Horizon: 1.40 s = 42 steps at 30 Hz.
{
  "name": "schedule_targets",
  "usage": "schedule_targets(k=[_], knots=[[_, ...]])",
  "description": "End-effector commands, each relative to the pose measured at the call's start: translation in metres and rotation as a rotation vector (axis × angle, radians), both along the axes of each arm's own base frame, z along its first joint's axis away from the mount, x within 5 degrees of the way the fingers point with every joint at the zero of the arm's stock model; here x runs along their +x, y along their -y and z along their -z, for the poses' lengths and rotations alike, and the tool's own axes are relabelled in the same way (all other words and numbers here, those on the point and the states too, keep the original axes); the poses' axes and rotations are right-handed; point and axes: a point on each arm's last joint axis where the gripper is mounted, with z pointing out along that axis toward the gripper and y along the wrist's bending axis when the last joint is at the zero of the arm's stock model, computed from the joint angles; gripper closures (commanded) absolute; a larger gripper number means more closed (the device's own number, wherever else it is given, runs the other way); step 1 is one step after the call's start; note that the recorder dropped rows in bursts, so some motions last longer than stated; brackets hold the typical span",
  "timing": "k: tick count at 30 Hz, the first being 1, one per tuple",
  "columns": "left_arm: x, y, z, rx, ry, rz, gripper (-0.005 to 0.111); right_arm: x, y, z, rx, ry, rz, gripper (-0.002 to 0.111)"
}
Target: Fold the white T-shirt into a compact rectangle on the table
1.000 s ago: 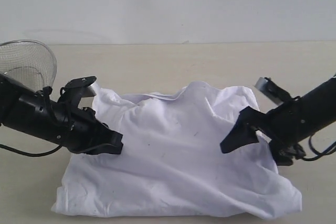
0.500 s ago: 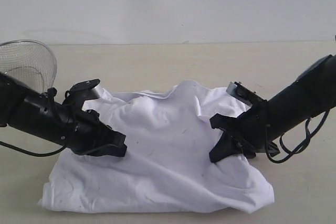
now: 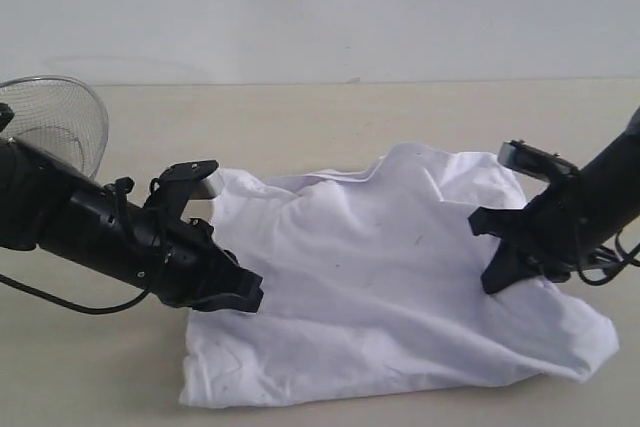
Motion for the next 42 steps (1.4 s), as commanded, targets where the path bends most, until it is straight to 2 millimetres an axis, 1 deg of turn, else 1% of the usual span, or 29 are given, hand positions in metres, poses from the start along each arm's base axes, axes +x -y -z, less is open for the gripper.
schedule_targets(k=[1,3,7,10,16,21,26,29,31,34,37,42], knots=[[0.004,0.008,-0.007,-0.052,0.003,0.025,0.102,-0.004,0.037,0.009,-0.163,0.054,0.0,0.109],[0.006,0.009,-0.009,-0.053,0.014,0.021,0.102,-0.005,0.035,0.002,-0.153,0.061,-0.003,0.109],[0.01,0.011,-0.007,-0.063,0.008,0.029,0.102,-0.002,0.021,-0.013,-0.143,0.094,-0.05,0.109],[0.011,0.013,0.001,-0.068,-0.022,0.041,0.102,-0.003,0.006,-0.027,-0.131,0.122,-0.096,0.109],[0.01,0.013,0.026,-0.047,-0.093,0.039,0.102,0.0,-0.03,-0.068,-0.084,0.221,-0.179,0.109],[0.01,0.013,0.028,-0.047,-0.091,0.045,0.102,0.004,-0.067,-0.108,-0.044,0.325,-0.256,0.109],[0.01,0.014,0.028,-0.049,-0.092,0.041,0.102,0.012,-0.117,-0.146,-0.007,0.447,-0.354,0.109],[0.01,0.014,0.028,-0.049,-0.089,0.044,0.102,0.013,-0.145,-0.16,0.012,0.498,-0.411,0.109],[0.01,0.014,0.028,-0.049,-0.089,0.044,0.102,0.015,-0.159,-0.16,0.003,0.496,-0.437,0.109],[0.009,0.014,0.028,-0.06,-0.095,0.054,0.102,0.017,-0.179,-0.151,-0.027,0.456,-0.479,0.109],[0.008,0.015,0.027,-0.069,-0.1,0.06,0.102,0.019,-0.193,-0.13,-0.071,0.379,-0.528,0.109],[0.007,0.016,0.026,-0.087,-0.11,0.075,0.102,0.022,-0.204,-0.1,-0.164,0.282,-0.573,0.109]])
